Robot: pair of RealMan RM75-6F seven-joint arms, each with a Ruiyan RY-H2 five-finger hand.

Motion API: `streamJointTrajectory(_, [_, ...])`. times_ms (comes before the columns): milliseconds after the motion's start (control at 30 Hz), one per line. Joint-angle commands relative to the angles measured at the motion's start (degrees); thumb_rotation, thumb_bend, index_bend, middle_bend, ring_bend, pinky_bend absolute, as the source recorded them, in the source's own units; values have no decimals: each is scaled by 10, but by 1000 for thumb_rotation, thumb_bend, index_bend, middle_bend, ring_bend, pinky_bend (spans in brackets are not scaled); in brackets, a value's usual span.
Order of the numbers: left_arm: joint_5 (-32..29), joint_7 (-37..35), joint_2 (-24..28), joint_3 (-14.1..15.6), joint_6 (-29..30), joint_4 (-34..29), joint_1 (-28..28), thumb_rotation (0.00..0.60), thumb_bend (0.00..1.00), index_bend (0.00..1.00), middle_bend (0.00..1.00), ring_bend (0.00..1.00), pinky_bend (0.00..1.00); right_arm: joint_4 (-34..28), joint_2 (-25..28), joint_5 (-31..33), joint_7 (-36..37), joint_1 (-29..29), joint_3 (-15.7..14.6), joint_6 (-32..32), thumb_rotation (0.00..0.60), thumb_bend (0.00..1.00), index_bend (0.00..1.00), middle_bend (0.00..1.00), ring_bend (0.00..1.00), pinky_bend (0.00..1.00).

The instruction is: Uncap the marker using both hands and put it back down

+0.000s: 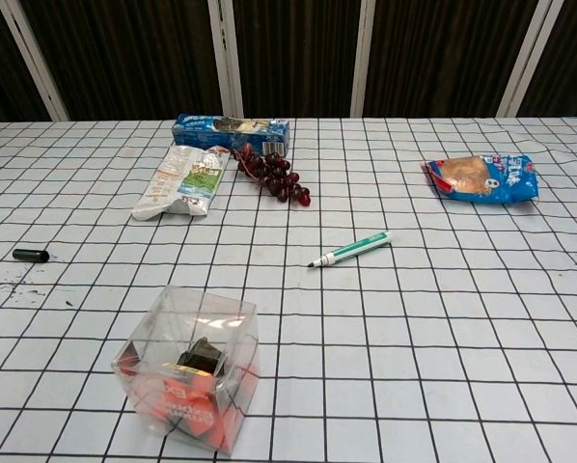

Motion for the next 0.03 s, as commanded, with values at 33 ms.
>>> streamJointTrajectory(33, [7,8,15,-3,1,-19,1,600,527,57,0,0,0,6,0,-27,0,-12,-3,11,600,189,92,0,10,0])
